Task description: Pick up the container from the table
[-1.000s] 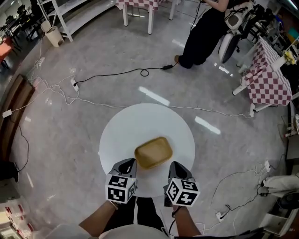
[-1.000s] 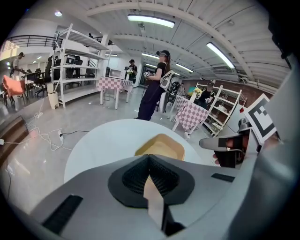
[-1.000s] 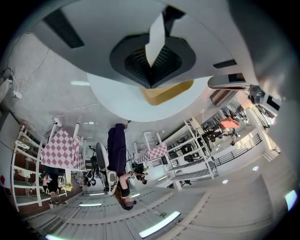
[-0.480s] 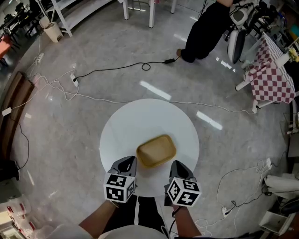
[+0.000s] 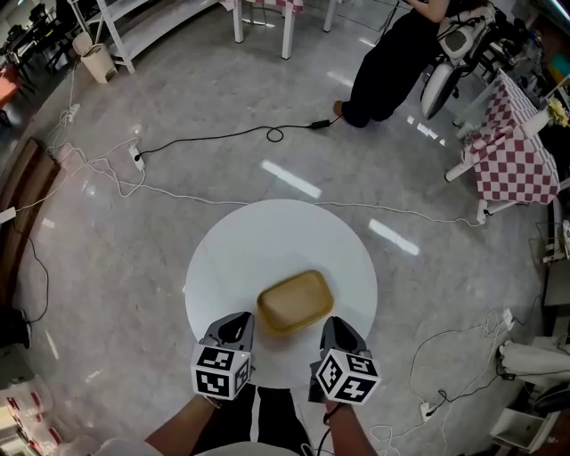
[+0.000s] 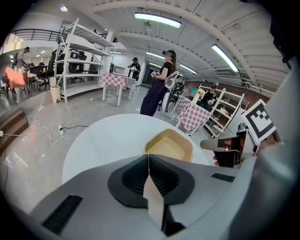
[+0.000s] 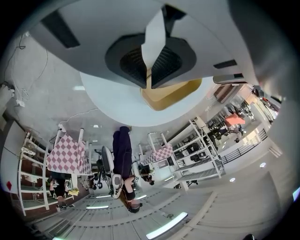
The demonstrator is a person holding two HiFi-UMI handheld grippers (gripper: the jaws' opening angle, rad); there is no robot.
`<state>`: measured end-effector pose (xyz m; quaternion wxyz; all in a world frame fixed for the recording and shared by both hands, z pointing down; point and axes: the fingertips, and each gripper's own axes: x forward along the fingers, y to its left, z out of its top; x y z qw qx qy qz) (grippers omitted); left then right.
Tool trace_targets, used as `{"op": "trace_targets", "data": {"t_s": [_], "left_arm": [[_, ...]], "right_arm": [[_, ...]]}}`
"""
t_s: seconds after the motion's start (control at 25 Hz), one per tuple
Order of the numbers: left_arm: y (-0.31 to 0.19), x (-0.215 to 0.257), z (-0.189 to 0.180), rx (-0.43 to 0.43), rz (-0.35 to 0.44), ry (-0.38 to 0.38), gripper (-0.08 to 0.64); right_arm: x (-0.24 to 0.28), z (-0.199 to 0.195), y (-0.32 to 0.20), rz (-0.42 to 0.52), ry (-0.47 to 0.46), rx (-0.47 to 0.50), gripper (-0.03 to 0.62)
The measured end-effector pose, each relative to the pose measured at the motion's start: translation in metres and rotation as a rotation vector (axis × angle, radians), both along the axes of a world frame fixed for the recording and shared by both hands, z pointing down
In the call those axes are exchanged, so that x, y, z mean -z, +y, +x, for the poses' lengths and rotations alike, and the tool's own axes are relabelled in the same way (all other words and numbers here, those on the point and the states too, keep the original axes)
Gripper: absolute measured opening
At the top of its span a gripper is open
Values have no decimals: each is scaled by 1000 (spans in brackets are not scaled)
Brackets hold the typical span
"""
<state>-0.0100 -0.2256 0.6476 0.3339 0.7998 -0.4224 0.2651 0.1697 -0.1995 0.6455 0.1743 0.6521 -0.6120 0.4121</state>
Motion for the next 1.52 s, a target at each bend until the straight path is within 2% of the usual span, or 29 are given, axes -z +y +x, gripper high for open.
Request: {"op": "trace_targets", "data": {"t_s": [0.16, 0.24, 1.04, 1.52], "left_arm": [[-1, -5, -7, 7, -7, -3, 17], [-1, -6, -8, 10, -13, -5, 17], [-11, -26, -26, 52, -51, -15, 17], [-16, -35, -37, 71, -69, -26, 17]], "right_arm": [[-4, 0, -2, -5, 1, -10, 40], [-6, 1, -4, -13, 2, -12, 103], [-29, 5, -25, -53, 5, -16, 129], [-41, 3, -30, -86, -4, -17, 118]]}}
